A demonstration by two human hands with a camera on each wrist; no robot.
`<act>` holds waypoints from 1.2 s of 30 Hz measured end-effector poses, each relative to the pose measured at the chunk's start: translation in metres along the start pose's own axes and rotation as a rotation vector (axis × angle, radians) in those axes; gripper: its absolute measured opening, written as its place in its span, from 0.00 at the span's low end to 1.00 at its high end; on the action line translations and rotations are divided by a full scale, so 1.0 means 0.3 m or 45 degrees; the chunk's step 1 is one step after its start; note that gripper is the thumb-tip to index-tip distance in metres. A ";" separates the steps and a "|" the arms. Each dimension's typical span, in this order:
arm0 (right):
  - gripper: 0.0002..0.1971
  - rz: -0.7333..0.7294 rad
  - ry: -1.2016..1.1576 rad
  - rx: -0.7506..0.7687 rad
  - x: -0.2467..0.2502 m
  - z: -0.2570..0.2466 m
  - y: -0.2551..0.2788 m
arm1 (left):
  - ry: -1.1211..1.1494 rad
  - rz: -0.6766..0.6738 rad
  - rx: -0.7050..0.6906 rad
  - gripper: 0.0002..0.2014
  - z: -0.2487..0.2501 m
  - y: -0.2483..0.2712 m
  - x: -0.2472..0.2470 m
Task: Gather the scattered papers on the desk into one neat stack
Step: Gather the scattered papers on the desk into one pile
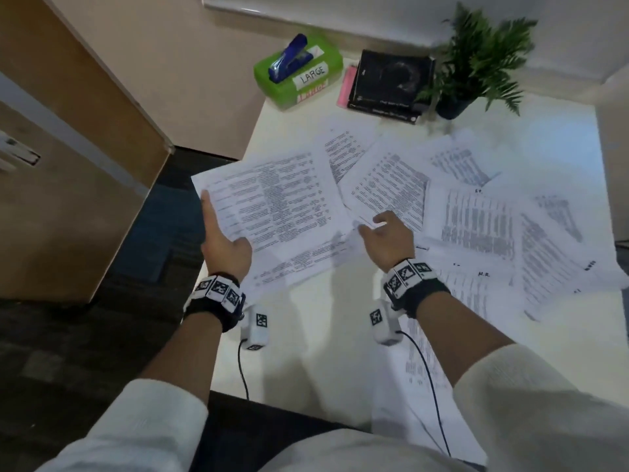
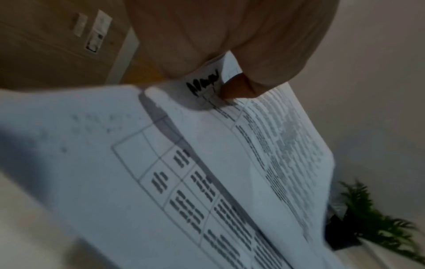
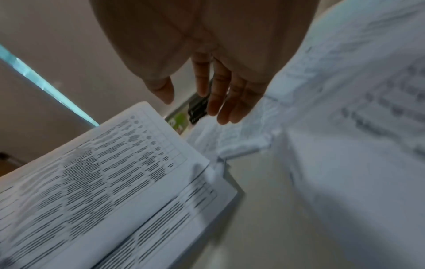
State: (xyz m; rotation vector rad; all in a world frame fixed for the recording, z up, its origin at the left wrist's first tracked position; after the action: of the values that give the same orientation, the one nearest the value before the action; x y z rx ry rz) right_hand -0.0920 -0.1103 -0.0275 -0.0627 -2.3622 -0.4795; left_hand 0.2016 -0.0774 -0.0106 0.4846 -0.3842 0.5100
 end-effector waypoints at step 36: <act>0.27 -0.263 0.444 -0.348 0.782 0.854 0.204 | -1.596 -0.831 -1.078 0.32 0.257 0.654 -1.009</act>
State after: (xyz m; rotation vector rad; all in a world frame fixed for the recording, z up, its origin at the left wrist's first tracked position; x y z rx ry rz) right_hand -0.4208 0.0174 -0.0255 0.1309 -1.9585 -0.8402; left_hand -0.1670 -0.0794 -0.0201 0.0136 -1.4941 -0.6753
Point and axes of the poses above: each hand's wrist, its own y-axis away from the middle knuckle, its own x-axis out of the back of the hand, z = x × y, the point moved 4 cm from there along -y, towards the middle knuckle, and after that the axes turned 7 degrees about x, right-handed, at the moved point
